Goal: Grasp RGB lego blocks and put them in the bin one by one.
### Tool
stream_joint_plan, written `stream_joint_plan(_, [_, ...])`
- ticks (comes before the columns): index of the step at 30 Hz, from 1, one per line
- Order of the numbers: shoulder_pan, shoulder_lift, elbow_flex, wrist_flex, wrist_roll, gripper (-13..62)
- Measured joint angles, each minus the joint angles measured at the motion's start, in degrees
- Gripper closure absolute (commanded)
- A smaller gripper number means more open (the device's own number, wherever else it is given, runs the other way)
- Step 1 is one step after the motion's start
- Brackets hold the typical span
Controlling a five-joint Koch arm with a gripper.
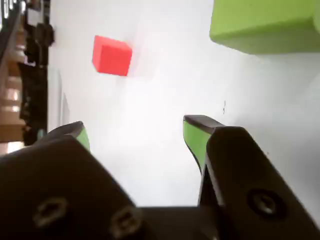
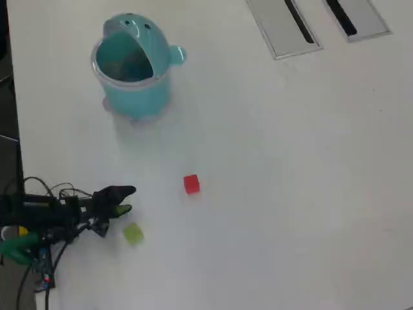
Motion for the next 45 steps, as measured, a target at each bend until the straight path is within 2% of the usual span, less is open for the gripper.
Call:
stream_joint_plan(14, [-1.23,0.0,0.0,0.0,-3.96,15.7])
stream_joint_plan(22, [2.2,0.0,0.0,-10.2,-23.38,16.3])
stream_joint_plan(36, [-4.48,0.0,-2.11,-13.01,-41.31,16.6])
stream_joint_plan(45, [-6.06,-1.23,-13.27,-8.17,-56.6,16.4])
